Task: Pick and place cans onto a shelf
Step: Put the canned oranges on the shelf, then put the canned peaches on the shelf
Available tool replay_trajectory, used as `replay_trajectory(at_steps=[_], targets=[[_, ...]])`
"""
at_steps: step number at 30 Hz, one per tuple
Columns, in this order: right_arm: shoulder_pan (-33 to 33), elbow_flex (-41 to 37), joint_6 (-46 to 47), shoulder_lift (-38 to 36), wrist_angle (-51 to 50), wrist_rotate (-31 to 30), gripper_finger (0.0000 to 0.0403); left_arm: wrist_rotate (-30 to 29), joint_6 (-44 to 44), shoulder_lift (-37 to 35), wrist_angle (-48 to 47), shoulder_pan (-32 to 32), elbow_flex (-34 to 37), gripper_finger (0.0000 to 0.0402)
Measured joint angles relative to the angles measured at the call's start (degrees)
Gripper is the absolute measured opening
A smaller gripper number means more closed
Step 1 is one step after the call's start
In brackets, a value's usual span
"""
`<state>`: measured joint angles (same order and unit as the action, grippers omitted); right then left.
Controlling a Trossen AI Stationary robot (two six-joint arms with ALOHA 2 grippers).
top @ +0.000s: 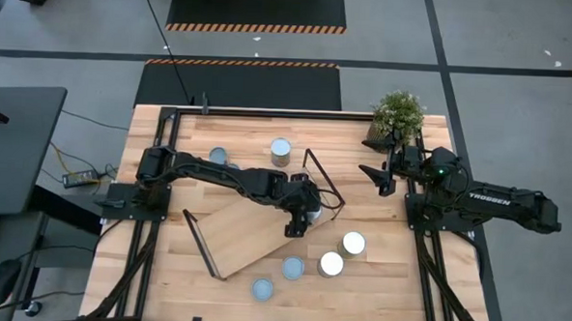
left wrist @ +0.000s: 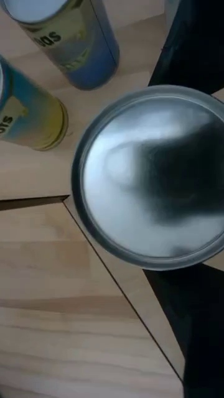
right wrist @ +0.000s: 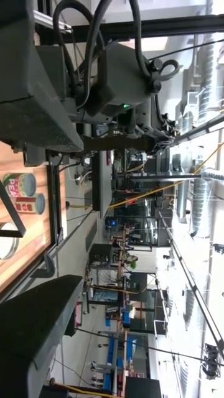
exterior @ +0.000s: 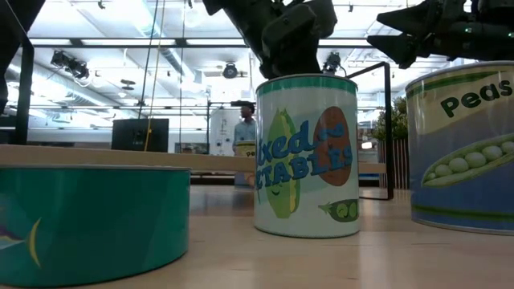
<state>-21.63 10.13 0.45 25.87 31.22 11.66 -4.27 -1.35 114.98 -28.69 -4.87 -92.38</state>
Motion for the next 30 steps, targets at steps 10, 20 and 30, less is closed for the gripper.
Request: replay_trajectory(at_steps=[10,20,30], targets=[[0.02,0.0,0.0,0.0,0.02,0.02,0.0348,-3.75,-6.66,-0.04,-1.5,-0.19,-1.83,0.0395],[0.02,0.0,0.0,0.0,-0.02,0.02,0.0348,-5.75,-7.47,-0.13,-7.29,-1.52,-8.39,0.0394],[0.09,0.0,0.0,0.0,-0.42,0.02,0.0348,-10.14,-2.59,-0.22,-26.23,-1.36,-12.26,0.0393]])
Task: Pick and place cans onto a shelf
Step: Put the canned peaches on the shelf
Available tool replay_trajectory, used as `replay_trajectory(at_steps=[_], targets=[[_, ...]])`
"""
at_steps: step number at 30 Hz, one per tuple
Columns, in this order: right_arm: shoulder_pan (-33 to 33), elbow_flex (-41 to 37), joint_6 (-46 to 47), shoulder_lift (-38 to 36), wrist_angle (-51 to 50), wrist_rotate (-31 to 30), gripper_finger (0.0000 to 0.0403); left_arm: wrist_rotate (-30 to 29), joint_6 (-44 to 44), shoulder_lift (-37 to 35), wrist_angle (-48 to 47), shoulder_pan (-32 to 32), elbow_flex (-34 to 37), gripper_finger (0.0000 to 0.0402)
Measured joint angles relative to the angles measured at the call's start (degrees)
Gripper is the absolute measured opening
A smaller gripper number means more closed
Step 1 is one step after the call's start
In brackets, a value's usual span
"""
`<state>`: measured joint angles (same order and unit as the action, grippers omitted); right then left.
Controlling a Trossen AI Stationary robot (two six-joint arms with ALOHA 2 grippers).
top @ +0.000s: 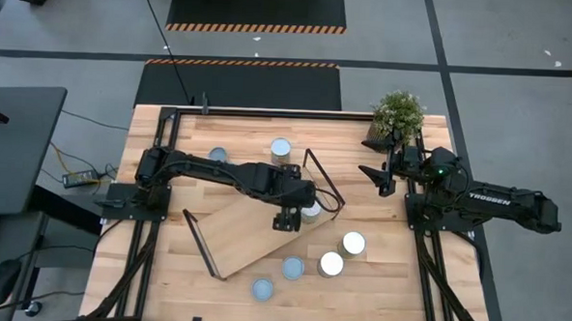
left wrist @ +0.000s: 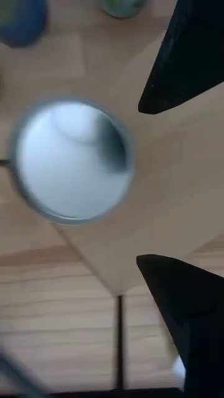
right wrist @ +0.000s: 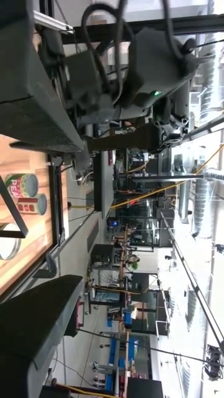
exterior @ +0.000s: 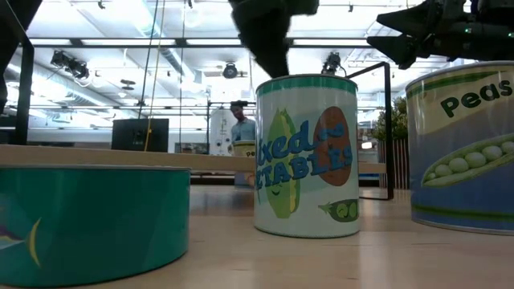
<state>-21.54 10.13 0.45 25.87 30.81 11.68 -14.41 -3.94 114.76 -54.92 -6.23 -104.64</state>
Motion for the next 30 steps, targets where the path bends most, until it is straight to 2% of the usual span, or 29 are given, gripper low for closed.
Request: replay_trajectory(at_steps=[4,8,14,20,25,30], targets=[[0.0,0.0,0.0,0.0,0.0,0.0,0.0348,-0.83,1.73,0.0,-3.81,0.22,0.0,0.0393],[0.0,0.0,0.0,0.0,-0.02,0.0,0.0348,-4.29,1.91,0.0,-10.08,1.06,0.0,0.0393],[0.0,0.0,0.91,0.0,-0.77,0.0,0.0348,0.62,2.12,-0.48,-12.12,5.68,0.07,0.0386],[0.04,0.0,0.98,0.02,-1.42,0.02,0.0348,1.14,1.49,-0.8,-12.74,10.21,0.3,0.0371],[0.04,0.0,1.46,0.01,-1.4,0.19,0.0348,0.37,1.79,-1.2,-12.91,15.23,7.51,0.0362],[0.04,0.0,1.51,0.02,-0.92,0.39,0.0348,1.3,0.34,-1.2,-6.69,20.86,14.98,0.0353]])
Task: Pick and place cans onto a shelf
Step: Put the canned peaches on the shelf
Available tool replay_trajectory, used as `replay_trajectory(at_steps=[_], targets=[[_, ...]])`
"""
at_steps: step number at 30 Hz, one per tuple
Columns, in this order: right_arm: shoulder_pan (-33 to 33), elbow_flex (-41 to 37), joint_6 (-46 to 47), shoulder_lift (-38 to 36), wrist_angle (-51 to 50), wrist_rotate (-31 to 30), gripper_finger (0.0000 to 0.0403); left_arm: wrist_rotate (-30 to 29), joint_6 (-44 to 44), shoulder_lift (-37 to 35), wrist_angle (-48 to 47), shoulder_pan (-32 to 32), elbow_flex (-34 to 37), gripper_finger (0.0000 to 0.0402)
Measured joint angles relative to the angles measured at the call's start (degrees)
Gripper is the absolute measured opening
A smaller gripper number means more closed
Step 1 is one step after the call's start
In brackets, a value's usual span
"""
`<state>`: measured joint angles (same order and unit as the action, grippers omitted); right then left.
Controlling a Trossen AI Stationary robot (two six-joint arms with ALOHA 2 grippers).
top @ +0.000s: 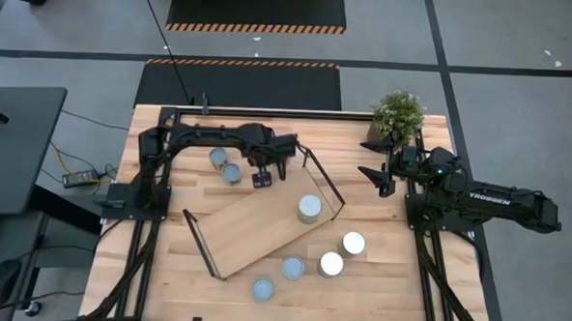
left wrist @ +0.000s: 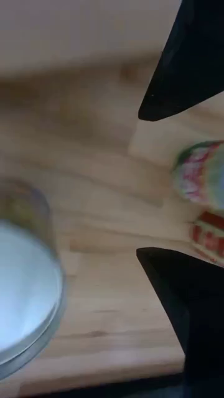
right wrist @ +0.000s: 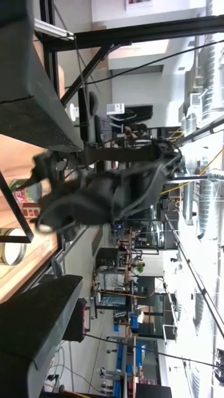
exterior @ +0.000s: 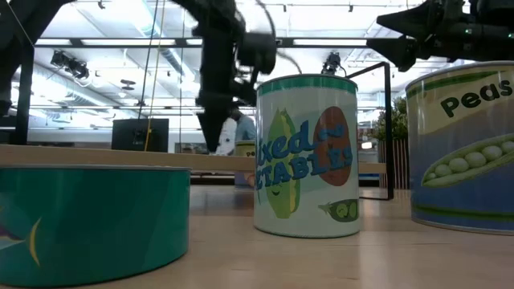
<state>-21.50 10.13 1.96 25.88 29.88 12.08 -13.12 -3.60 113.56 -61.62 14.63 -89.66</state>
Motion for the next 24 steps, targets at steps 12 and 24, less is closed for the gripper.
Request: replay_trajectory(at_steps=[12,24], targets=[[0.0,0.0,-0.13,-0.01,0.03,0.02,0.0348,11.85,-1.92,-0.11,8.78,8.76,1.26,0.0352],[0.0,0.0,-0.04,0.0,0.47,0.02,0.0348,11.34,-4.89,-0.11,11.16,6.85,1.26,0.0352]])
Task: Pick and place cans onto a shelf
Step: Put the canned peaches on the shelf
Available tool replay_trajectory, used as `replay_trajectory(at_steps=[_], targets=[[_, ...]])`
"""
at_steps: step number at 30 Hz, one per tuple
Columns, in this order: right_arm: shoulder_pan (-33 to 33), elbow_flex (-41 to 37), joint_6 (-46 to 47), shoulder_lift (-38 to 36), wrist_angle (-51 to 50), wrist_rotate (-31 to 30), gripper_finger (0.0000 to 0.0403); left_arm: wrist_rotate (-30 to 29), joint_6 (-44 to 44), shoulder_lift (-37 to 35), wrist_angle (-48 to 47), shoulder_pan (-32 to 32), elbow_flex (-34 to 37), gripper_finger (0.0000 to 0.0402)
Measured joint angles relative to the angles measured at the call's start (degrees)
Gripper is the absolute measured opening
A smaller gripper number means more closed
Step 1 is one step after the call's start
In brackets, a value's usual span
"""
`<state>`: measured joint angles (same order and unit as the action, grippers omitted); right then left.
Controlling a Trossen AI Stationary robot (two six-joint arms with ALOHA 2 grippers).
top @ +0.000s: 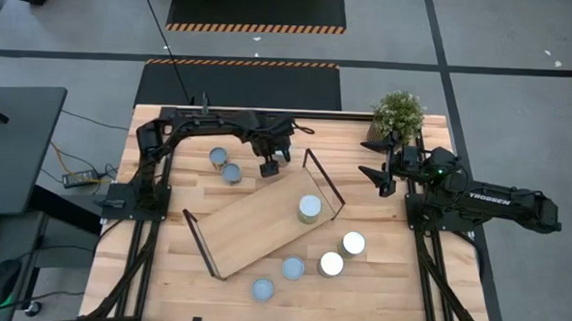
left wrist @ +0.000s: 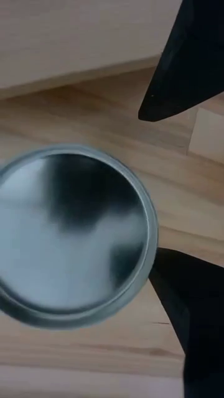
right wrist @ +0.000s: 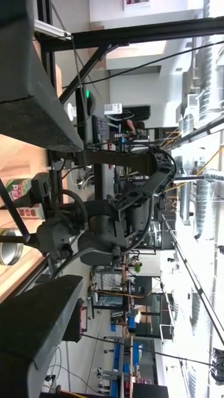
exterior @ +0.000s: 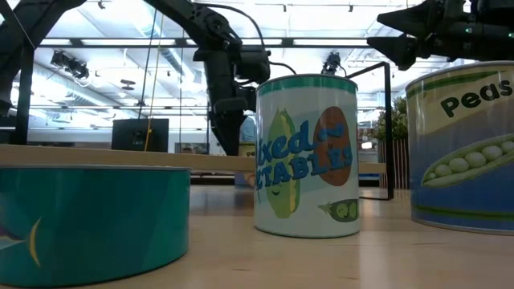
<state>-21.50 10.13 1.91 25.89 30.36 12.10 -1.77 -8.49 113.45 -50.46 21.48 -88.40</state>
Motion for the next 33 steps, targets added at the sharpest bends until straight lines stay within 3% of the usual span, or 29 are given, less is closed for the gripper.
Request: replay_trajectory(at_steps=[5,13,33], targets=[[0.0,0.0,-0.04,0.0,-0.09,0.0,0.0348,-3.33,2.36,0.0,-0.06,-0.07,0.0,0.0352],[0.0,0.0,-0.09,0.0,-0.06,0.02,0.0348,-3.7,4.74,0.02,2.43,0.27,0.0,0.0353],[0.04,0.0,-0.02,0.0,-0.16,0.15,0.0348,-5.58,-1.76,2.08,14.62,0.85,-0.04,0.0353]])
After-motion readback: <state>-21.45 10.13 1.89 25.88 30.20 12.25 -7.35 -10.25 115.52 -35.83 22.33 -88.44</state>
